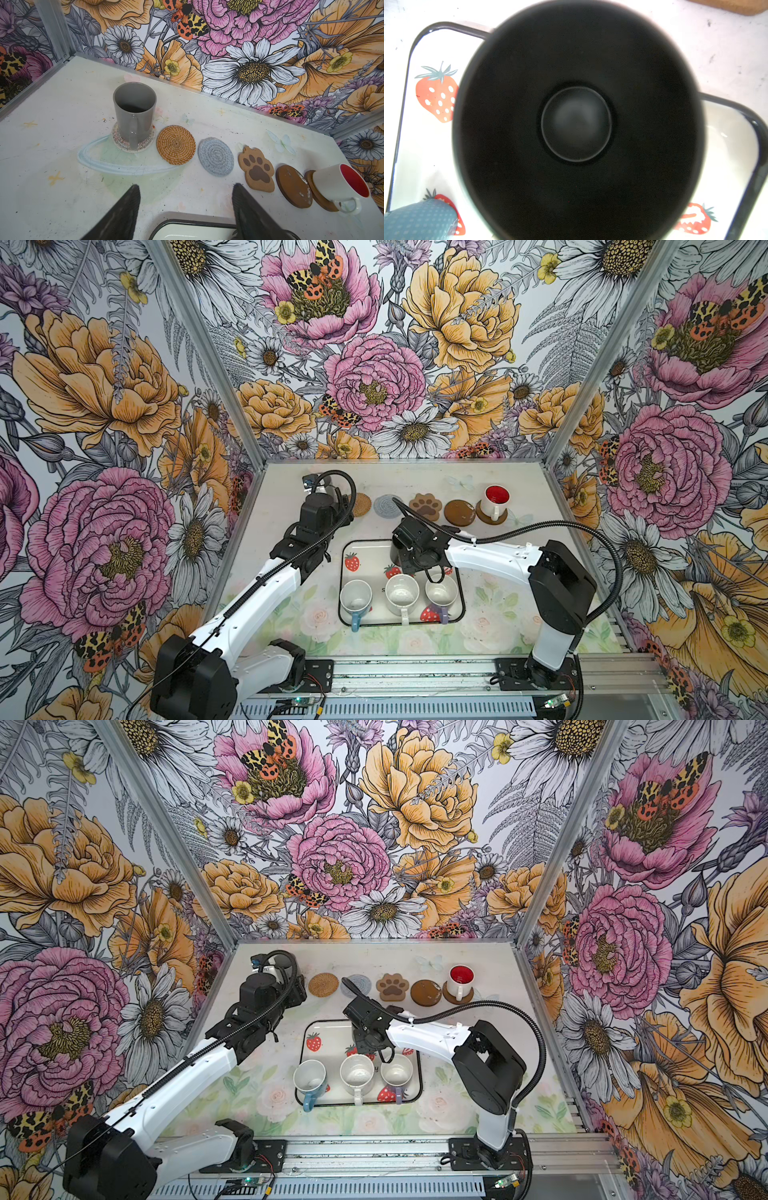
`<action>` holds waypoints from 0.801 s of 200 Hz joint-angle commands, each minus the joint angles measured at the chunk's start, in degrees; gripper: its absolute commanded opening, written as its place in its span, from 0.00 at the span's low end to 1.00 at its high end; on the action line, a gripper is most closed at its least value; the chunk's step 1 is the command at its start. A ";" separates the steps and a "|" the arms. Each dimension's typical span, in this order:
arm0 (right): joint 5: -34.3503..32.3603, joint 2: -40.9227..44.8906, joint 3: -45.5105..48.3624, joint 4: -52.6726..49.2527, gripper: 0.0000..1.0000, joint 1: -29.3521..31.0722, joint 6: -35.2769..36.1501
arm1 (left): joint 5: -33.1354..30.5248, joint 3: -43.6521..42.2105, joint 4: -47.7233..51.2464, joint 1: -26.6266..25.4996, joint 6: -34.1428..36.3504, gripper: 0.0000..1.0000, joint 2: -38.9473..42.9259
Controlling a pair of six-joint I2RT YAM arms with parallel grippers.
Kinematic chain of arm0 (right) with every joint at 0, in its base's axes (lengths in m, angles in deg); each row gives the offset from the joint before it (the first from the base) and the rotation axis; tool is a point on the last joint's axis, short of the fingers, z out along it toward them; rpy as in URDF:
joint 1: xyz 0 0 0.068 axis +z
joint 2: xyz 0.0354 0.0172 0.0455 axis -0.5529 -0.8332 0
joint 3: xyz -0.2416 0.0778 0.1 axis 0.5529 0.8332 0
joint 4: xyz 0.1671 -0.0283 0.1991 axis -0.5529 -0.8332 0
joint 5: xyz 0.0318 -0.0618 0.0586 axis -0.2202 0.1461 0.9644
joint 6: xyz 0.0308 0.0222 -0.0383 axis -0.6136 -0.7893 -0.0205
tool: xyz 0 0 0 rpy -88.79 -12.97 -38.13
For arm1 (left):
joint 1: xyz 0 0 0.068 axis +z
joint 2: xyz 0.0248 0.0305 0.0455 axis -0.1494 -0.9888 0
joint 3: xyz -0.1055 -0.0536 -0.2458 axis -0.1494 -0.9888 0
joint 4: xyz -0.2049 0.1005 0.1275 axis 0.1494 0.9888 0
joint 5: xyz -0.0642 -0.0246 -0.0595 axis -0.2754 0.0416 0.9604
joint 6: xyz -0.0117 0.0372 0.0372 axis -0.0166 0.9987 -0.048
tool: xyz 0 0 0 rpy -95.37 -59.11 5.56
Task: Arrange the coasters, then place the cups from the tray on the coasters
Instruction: 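Lift the black mug off the tray with the right gripper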
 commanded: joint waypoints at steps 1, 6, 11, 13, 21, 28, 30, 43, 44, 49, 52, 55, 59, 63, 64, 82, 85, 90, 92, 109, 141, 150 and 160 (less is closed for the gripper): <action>-3.79 0.84 -1.56 2.58 0.00 -0.72 1.30 | 1.21 0.02 -1.26 0.71 -0.03 0.72 -0.12; -4.03 1.09 -1.47 2.55 0.00 -0.72 1.57 | 1.21 -0.01 -1.20 0.54 -0.07 0.72 -0.22; -4.20 1.35 -1.39 2.54 0.00 -0.72 1.69 | 1.21 0.05 -1.21 0.59 -0.04 0.72 -0.23; -4.28 1.45 -1.39 2.54 0.00 -0.72 1.81 | 1.21 0.00 -1.21 0.59 -0.03 0.71 -0.24; -4.67 1.82 -1.30 2.56 0.00 -0.72 2.05 | 1.21 0.02 -1.21 0.55 -0.03 0.72 -0.20; -4.95 2.14 -1.21 2.55 0.00 -0.72 2.24 | 1.21 0.01 -1.21 0.51 -0.03 0.71 -0.18; -5.06 2.24 -1.21 2.54 0.00 -0.72 2.32 | 1.21 -0.01 -1.23 0.53 -0.07 0.72 -0.23; -5.47 2.79 -1.15 2.54 0.00 -0.72 2.75 | 1.23 -0.02 -1.17 0.58 -0.04 0.71 -0.19; -5.50 2.85 -1.14 2.54 0.00 -0.72 2.77 | 1.22 -0.02 -1.19 0.59 -0.03 0.72 -0.19; -5.63 3.04 -1.20 2.56 0.00 -0.72 2.99 | 1.21 -0.01 -1.21 0.57 -0.09 0.72 -0.22; -5.75 3.13 -1.16 2.57 0.00 -0.72 3.05 | 1.21 0.01 -1.21 0.57 -0.04 0.72 -0.24; -5.83 3.29 -1.19 2.54 0.00 -0.78 3.13 | 1.21 0.03 -1.21 0.46 -0.03 0.72 -0.20; -5.94 3.42 -1.17 2.55 0.00 -0.74 3.27 | 1.13 0.01 -1.21 0.57 -0.03 0.72 -0.21; -6.08 3.57 -1.13 2.54 0.00 -0.80 3.36 | 1.12 0.04 -1.21 0.58 -0.09 0.72 -0.22; -6.11 3.59 -1.12 2.54 0.00 -0.80 3.38 | 1.12 -0.03 -1.21 0.54 -0.06 0.71 -0.20; -6.47 4.18 -1.12 2.56 0.00 -0.80 3.80 | 1.12 -0.10 -1.21 0.55 -0.04 0.71 -0.23; -6.49 4.27 -1.12 2.54 0.00 -0.80 3.84 | 1.12 -0.06 -1.21 0.50 -0.07 0.72 -0.19; -6.58 4.39 -1.04 2.57 0.00 -0.88 3.93 | 1.12 -0.03 -1.21 0.52 -0.05 0.72 -0.18; -6.58 4.40 -1.04 2.59 0.00 -0.89 3.93 | 1.12 -0.09 -1.21 0.58 -0.03 0.72 -0.18; -6.67 4.97 -0.94 2.52 0.00 -0.98 4.11 | 1.03 -0.03 -1.12 0.48 -0.05 0.72 -0.19; -7.36 6.23 -0.70 2.45 0.00 -1.24 4.79 | 1.12 -0.05 -1.21 0.64 -0.03 0.72 -0.19; -7.65 6.64 -0.60 2.45 0.00 -1.42 4.97 | 1.12 -0.04 -1.28 0.59 -0.03 0.72 -0.21; -7.75 7.16 -0.35 2.45 0.00 -1.79 5.07 | 1.12 0.00 -1.20 0.60 -0.08 0.72 -0.19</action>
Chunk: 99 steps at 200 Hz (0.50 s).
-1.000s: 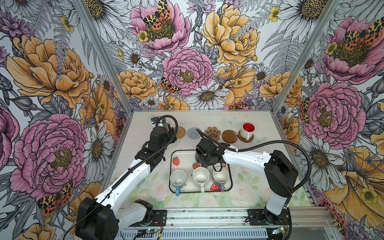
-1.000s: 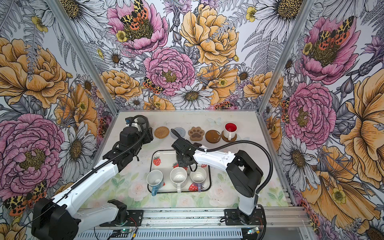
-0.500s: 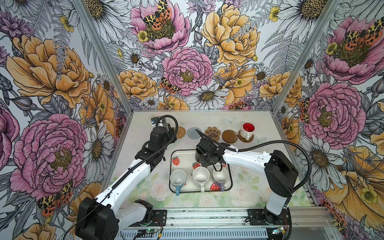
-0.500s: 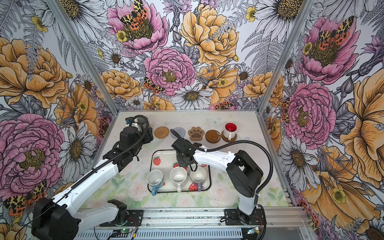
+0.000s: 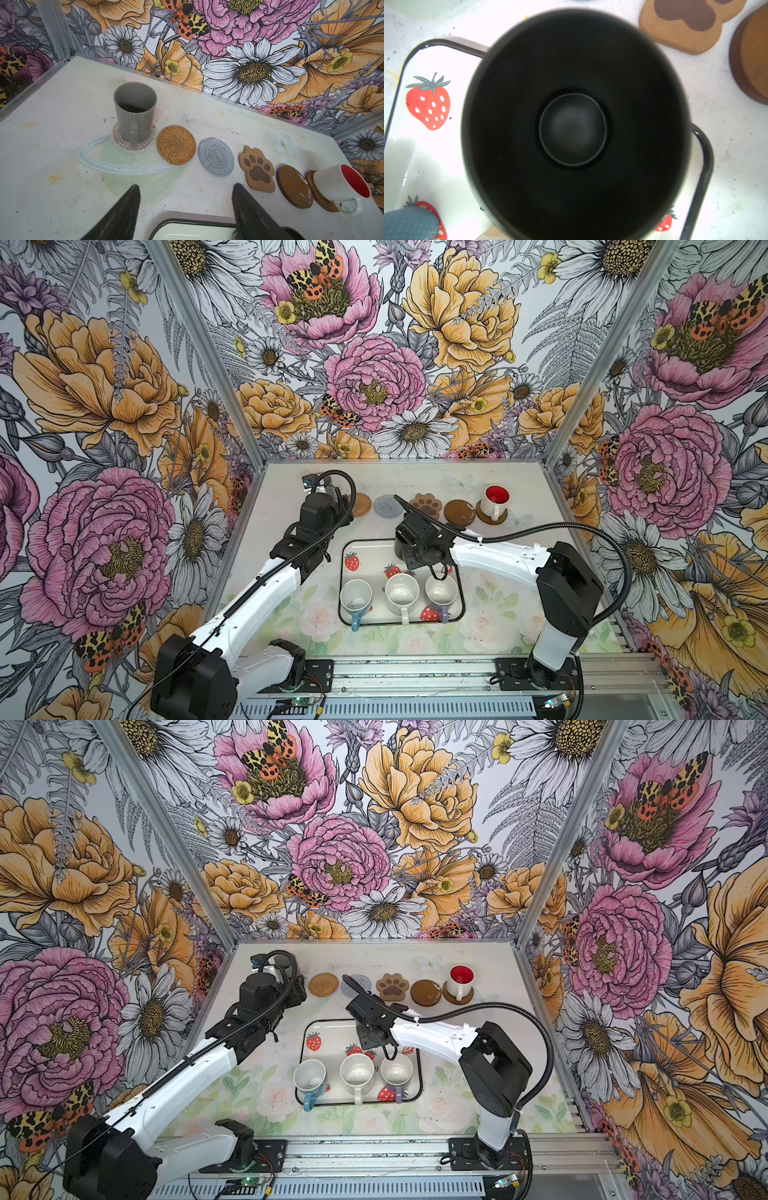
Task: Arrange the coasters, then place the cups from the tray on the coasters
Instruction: 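Lift the black mug off the tray with the right gripper, then carry the black mug with the right gripper over the scratched wooden coaster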
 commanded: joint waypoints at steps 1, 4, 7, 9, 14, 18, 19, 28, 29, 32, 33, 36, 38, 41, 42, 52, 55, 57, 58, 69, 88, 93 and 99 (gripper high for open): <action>-3.00 4.74 -0.36 2.78 0.00 -0.88 1.21 | 1.17 0.04 -1.21 0.49 -0.08 0.72 -0.19; -3.01 4.85 -0.29 2.86 0.00 -1.00 1.29 | 1.20 0.04 -1.21 0.44 -0.09 0.71 -0.24; -2.99 5.01 -0.20 2.81 0.00 -1.11 1.33 | 1.21 0.05 -1.21 0.40 -0.10 0.71 -0.23; -2.99 5.11 -0.18 2.81 0.00 -1.18 1.36 | 1.21 0.04 -1.21 0.51 -0.14 0.71 -0.27; -2.98 5.36 -0.08 2.79 0.00 -1.35 1.49 | 1.21 0.05 -1.29 0.42 -0.11 0.71 -0.32; -2.92 5.58 -0.01 2.79 0.00 -1.54 1.59 | 1.21 0.06 -1.30 0.48 -0.12 0.72 -0.36; -2.91 5.64 0.00 2.78 0.00 -1.60 1.60 | 1.21 0.02 -1.30 0.44 -0.15 0.71 -0.38; -2.90 6.08 0.17 2.78 0.00 -1.87 1.76 | 1.21 0.04 -1.40 0.38 -0.12 0.72 -0.53; -2.94 6.15 0.17 2.78 0.00 -1.90 1.77 | 1.21 0.01 -1.44 0.39 -0.15 0.72 -0.51; -2.90 6.31 0.25 2.78 0.00 -2.02 1.82 | 1.21 -0.01 -1.51 0.46 -0.14 0.72 -0.56; -2.90 6.36 0.30 2.82 0.00 -2.06 1.84 | 1.21 0.03 -1.54 0.47 -0.12 0.72 -0.57; -2.90 6.54 0.35 2.80 0.00 -2.18 1.91 | 1.21 0.10 -1.56 0.36 -0.10 0.71 -0.64; -2.90 6.63 0.39 2.78 0.00 -2.26 1.94 | 1.28 0.12 -1.56 0.43 -0.09 0.72 -0.75; -2.92 6.78 0.43 2.85 0.00 -2.32 2.00 | 1.30 0.12 -1.62 0.40 -0.12 0.71 -0.76; -2.95 6.85 0.44 2.81 0.00 -2.30 2.02 | 1.30 0.14 -1.63 0.40 -0.15 0.72 -0.80; -2.98 7.24 0.66 2.86 0.00 -2.66 2.21 | 1.38 0.41 -1.44 0.47 -0.10 0.72 -1.15; -3.11 7.35 0.70 2.82 0.00 -2.75 2.29 | 1.38 0.46 -1.37 0.59 -0.02 0.72 -1.25; -3.10 7.47 0.77 2.81 0.00 -2.79 2.35 | 1.39 0.59 -1.32 0.56 -0.01 0.71 -1.34; -3.09 7.51 0.78 2.80 0.00 -2.80 2.37 | 1.43 0.59 -1.31 0.52 -0.05 0.72 -1.35; -3.00 7.84 0.96 2.78 0.00 -2.77 2.57 | 1.45 0.86 -1.13 0.39 -0.01 0.72 -1.74; -2.65 8.56 1.30 2.82 0.00 -5.15 2.99 | 1.56 0.98 -1.12 0.46 -0.01 0.71 -1.94; -2.63 8.83 1.38 2.78 0.00 -5.41 3.07 | 1.56 1.03 -1.12 0.40 0.02 0.71 -1.90; -2.60 9.15 1.48 2.78 0.00 -5.76 3.18 | 1.52 0.96 -1.12 0.40 0.05 0.71 -1.82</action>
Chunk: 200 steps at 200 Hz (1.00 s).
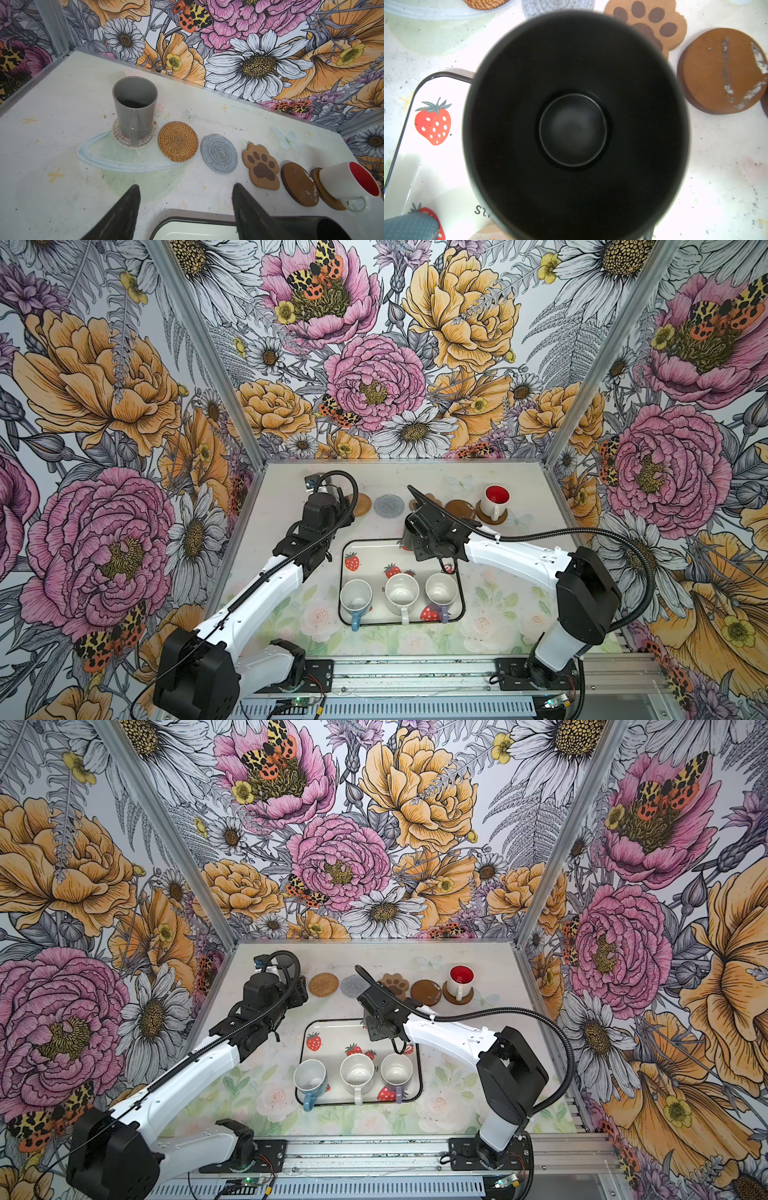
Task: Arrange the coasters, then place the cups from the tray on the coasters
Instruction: 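Carry the black mug with the right gripper over the scratched wooden coaster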
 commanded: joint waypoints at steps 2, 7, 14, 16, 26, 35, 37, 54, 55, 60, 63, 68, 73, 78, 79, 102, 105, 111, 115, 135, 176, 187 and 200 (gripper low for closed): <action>-1.84 4.39 -0.10 2.76 0.00 -1.96 1.24 | 1.42 0.95 -1.12 0.35 0.10 0.71 0.05; -1.87 4.67 -0.02 2.76 0.00 -2.24 1.39 | 1.41 0.96 -1.12 0.42 0.14 0.71 0.09; -1.87 5.07 0.11 2.76 0.00 -2.68 1.57 | 1.32 0.96 -1.08 0.33 0.13 0.72 0.15; -1.96 5.19 0.08 2.76 0.00 -2.77 1.60 | 1.32 0.96 -1.11 0.40 0.10 0.71 0.17; -2.04 5.66 0.16 2.76 0.00 -3.37 1.85 | 1.24 1.01 -1.12 0.56 0.24 0.72 0.18; -2.26 5.95 0.25 2.77 0.00 -3.88 2.09 | 1.23 1.04 -1.20 0.50 0.31 0.72 0.10; -2.32 5.96 0.25 2.78 0.00 -3.95 2.19 | 1.28 1.07 -1.21 0.51 0.30 0.72 0.10; -2.13 5.94 0.16 2.67 0.00 -4.99 2.84 | 1.41 1.28 -1.06 0.60 0.49 0.72 -0.24; -2.09 5.91 0.16 2.67 0.00 -5.05 2.89 | 1.41 1.37 -1.05 0.60 0.49 0.71 -0.25; -1.92 5.96 0.09 2.72 0.00 -5.40 3.01 | 1.49 1.48 -1.04 0.60 0.50 0.72 -0.34; -1.81 5.96 0.08 2.73 0.00 -5.64 3.08 | 1.56 1.47 -1.03 0.60 0.50 0.72 -0.39; -1.70 5.96 0.00 2.68 0.00 -5.92 3.19 | 1.67 1.54 -1.11 0.60 0.46 0.72 -0.50; -1.61 5.95 -0.08 2.67 0.00 -6.27 3.28 | 1.80 1.61 -1.17 0.63 0.49 0.72 -0.52; -1.61 5.95 -0.17 2.67 0.00 -6.61 3.36 | 1.91 1.56 -1.21 0.60 0.50 0.72 -0.62; -1.61 5.96 -0.18 2.67 0.00 -6.66 3.41 | 1.92 1.59 -1.25 0.55 0.50 0.72 -0.61; -1.01 5.85 -0.84 2.45 0.00 -8.07 4.03 | 2.11 1.84 -1.29 0.64 0.58 0.72 -0.83; -0.99 5.77 -0.93 2.41 0.00 -8.24 4.11 | 2.11 1.84 -1.30 0.68 0.63 0.72 -0.87; -0.83 5.78 -1.10 2.37 0.00 -8.57 4.23 | 2.11 1.90 -1.25 0.76 0.67 0.72 -0.88; -0.74 5.79 -1.22 2.28 0.00 -8.81 4.32 | 2.11 1.90 -1.22 0.73 0.68 0.71 -0.89; -0.62 5.73 -1.79 1.99 0.00 -9.82 4.77 | 2.27 1.98 -1.21 0.99 0.73 0.72 -0.87; -0.31 4.96 -3.09 1.23 0.00 -11.99 5.97 | 2.64 1.86 -1.17 1.64 0.67 0.71 -1.22; -0.27 4.81 -3.52 1.11 0.00 -12.51 6.41 | 2.73 1.82 -1.12 1.74 0.60 0.72 -1.22; -0.29 4.52 -3.84 1.09 0.00 -13.15 6.96 | 2.77 1.81 -1.12 1.75 0.62 0.72 -1.22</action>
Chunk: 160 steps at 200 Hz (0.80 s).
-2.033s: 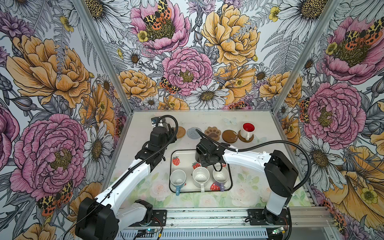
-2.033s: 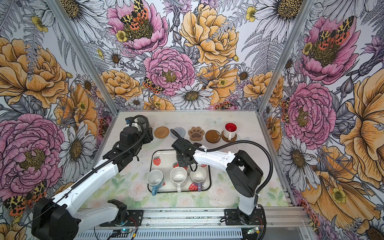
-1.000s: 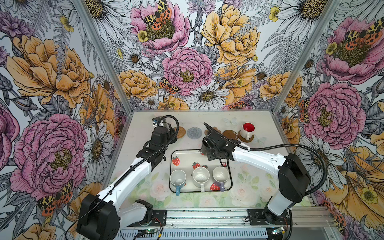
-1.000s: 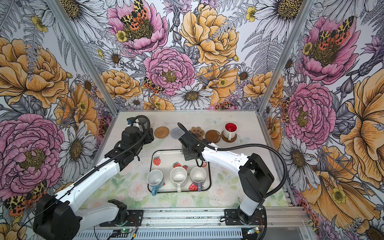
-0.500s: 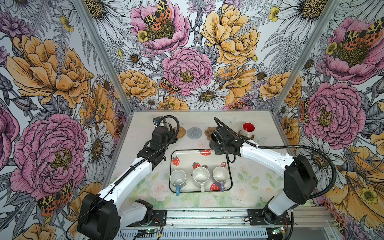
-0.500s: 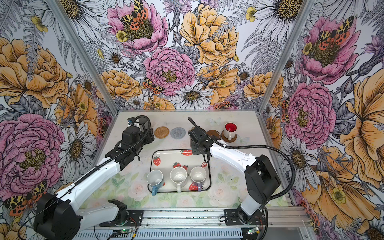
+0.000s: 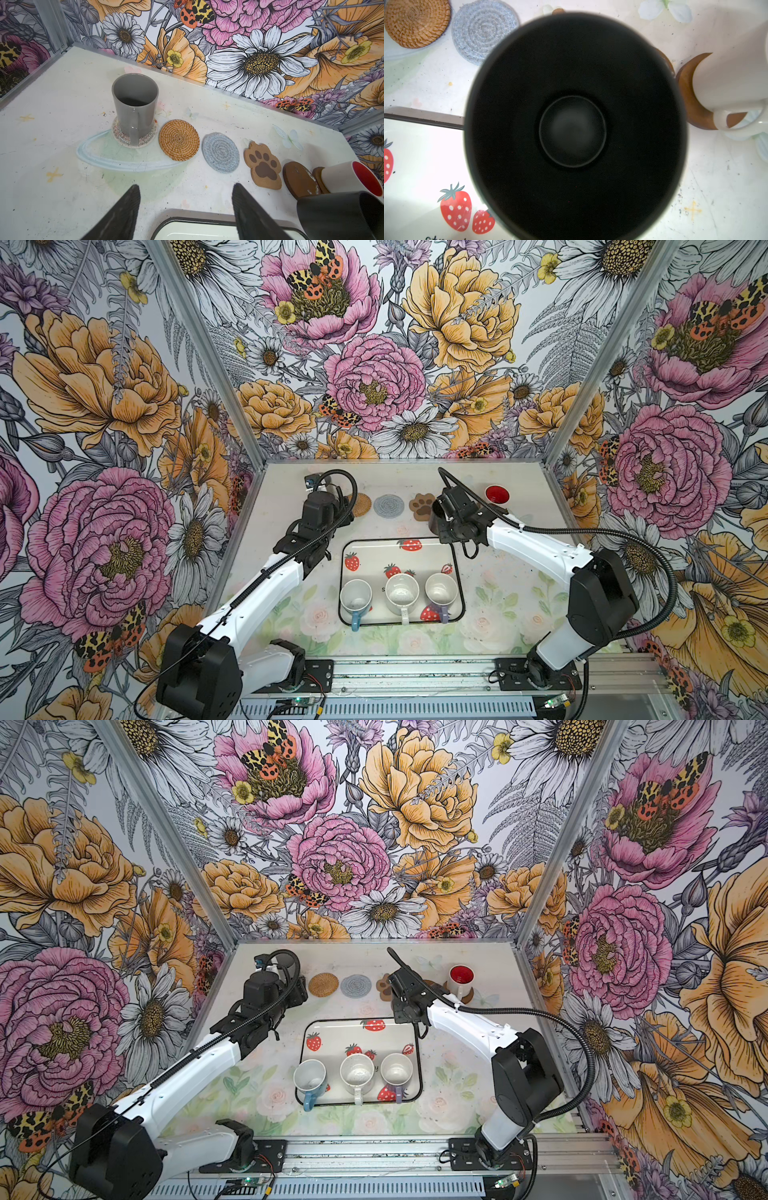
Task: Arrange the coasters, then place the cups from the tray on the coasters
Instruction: 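Carry the black mug with the right gripper over the scratched wooden coaster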
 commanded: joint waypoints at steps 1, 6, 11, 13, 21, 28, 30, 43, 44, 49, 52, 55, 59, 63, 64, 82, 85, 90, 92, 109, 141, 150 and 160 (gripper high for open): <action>-0.61 1.48 -3.91 3.19 0.00 -1.15 1.65 | 1.33 1.48 -1.12 0.43 0.63 0.72 -0.28; -0.58 1.32 -4.11 3.06 0.00 -1.37 2.04 | 1.28 1.48 -1.12 0.47 0.65 0.71 -0.28; -0.49 1.19 -4.27 2.98 0.00 -1.60 2.38 | 1.34 1.50 -1.12 0.57 0.53 0.72 -0.28; -0.53 1.06 -4.35 2.94 0.00 -1.71 2.50 | 1.35 1.48 -1.08 0.49 0.56 0.71 -0.28; -0.55 0.81 -4.67 2.76 0.00 -2.07 2.87 | 1.35 1.53 -0.99 0.51 0.52 0.71 -0.21; -0.53 0.53 -5.06 2.59 0.00 -2.40 3.30 | 1.35 1.40 -0.95 0.51 0.55 0.72 -0.17; -0.47 0.41 -5.19 2.58 0.00 -2.48 3.37 | 1.35 1.39 -0.95 0.55 0.56 0.72 -0.12; -0.52 0.08 -5.91 2.18 0.00 -3.05 3.90 | 1.26 1.14 -1.12 0.47 0.49 0.72 -0.02; -0.50 0.06 -5.95 2.16 0.00 -3.06 3.97 | 1.26 1.09 -1.17 0.60 0.53 0.72 -0.06; -0.57 -0.13 -6.21 2.11 0.00 -3.28 4.23 | 1.26 1.04 -1.21 0.58 0.56 0.72 -0.02; -0.57 -0.24 -6.34 2.05 0.00 -3.33 4.35 | 1.19 0.96 -1.21 0.56 0.61 0.71 -0.03; -0.66 -0.34 -6.46 1.98 0.00 -3.49 4.45 | 1.18 0.95 -1.17 0.56 0.64 0.72 -0.02; -0.71 -0.52 -6.72 1.80 0.00 -3.71 4.62 | 1.11 0.95 -1.13 0.77 0.57 0.72 -0.03; -0.79 -0.63 -6.99 1.65 0.00 -3.89 4.85 | 1.09 0.92 -1.04 0.71 0.49 0.72 -0.02; -0.77 -0.73 -7.06 1.63 0.00 -3.96 4.88 | 1.09 0.98 -1.04 0.72 0.48 0.72 -0.06; -1.31 -1.26 -7.76 1.27 0.00 -4.88 5.73 | 1.09 0.79 -1.20 0.73 0.51 0.71 -0.09; -1.40 -1.37 -7.88 1.21 0.00 -5.10 5.84 | 1.15 0.82 -1.21 0.81 0.48 0.72 -0.10; -1.45 -1.58 -8.02 1.08 0.00 -5.41 6.08 | 1.17 0.79 -1.21 0.82 0.48 0.72 -0.17; -1.49 -1.60 -8.06 1.12 0.00 -5.47 6.11 | 1.17 0.85 -1.21 0.78 0.48 0.72 -0.19; -1.54 -2.22 -8.37 0.90 0.00 -6.77 6.73 | 1.24 0.78 -1.36 0.73 0.35 0.72 -0.46; -1.61 -3.96 -9.48 0.73 0.00 -8.73 7.76 | 1.26 1.18 -1.30 0.80 0.30 0.71 -1.31; -1.83 -4.53 -9.83 0.73 0.00 -9.10 8.19 | 1.33 1.23 -1.30 0.78 0.26 0.71 -1.49; -2.40 -5.18 -10.35 0.72 0.00 -9.43 8.62 | 1.35 1.29 -1.30 0.63 0.21 0.71 -1.60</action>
